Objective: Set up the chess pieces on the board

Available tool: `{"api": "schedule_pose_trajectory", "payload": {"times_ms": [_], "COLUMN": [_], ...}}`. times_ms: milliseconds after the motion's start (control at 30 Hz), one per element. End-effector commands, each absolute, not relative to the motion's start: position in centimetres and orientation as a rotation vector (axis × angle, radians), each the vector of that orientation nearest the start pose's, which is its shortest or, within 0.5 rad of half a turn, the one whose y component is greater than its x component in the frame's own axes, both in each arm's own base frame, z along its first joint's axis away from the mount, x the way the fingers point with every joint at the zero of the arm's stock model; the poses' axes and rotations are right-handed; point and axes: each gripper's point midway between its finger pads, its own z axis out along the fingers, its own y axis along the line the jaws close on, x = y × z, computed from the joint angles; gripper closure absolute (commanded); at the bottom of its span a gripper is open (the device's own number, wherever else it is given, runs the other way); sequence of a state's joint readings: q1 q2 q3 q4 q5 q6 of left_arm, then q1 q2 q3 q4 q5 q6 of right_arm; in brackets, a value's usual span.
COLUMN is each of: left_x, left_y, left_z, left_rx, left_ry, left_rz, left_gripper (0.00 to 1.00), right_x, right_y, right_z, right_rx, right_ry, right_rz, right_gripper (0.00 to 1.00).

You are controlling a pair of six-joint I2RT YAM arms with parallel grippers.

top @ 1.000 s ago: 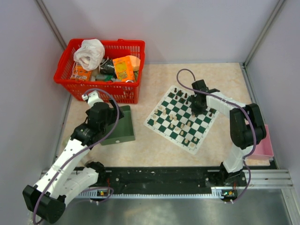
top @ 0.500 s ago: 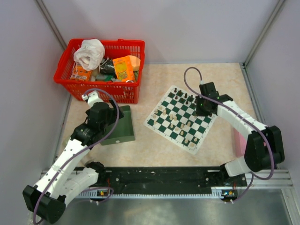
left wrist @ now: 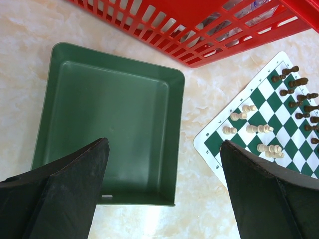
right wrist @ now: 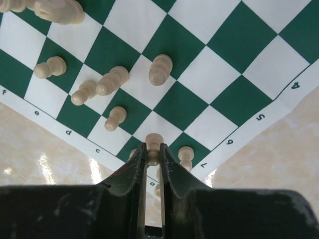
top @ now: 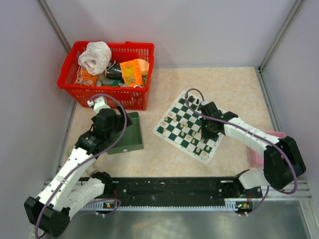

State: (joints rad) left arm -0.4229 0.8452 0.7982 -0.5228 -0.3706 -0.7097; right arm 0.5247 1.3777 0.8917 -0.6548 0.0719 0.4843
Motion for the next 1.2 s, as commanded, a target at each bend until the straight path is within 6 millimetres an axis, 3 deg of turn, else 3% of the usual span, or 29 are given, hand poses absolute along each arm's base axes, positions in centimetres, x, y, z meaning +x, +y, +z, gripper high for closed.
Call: {"api": "schedule_pose_trajectory", "payload": {"times_ms": [0,567,733,900,1167], "left_x": [28.0,27.9,27.9,27.9,27.8], "left_y": [-8.3,-8.2,-8.2,-8.3,-8.1], "left_z": [21.2,20.9,20.8,21.0,21.0], "left_rx": [-0.529,-0.537,-0.534,-0.533,-0.537], "left_ry": [1.990,1.992,1.995,1.993,1.991], "left_rz": [-0.325,-0.321,-0.320,-0.325,-0.322], "left_gripper": [0.01,0.01,0.01,0.01,0.01], "right_x": [24.8,23.5,23.4,24.2,26.6], "right_y": [15.2,15.2,15.4,15.8,16.4], "right_z": [6.0,3.5,3.5,4.9,9.6], "right_rx": [-0.004,-0.027,-0.030,-0.040,-0.053], "right_ry": [2.707,2.758,2.760,2.726,2.615], "right_rz": [0.163,0.118,0.132,0.151,0.164], "right_gripper": [0.92,0.90,0.82,0.71,0.68]}}
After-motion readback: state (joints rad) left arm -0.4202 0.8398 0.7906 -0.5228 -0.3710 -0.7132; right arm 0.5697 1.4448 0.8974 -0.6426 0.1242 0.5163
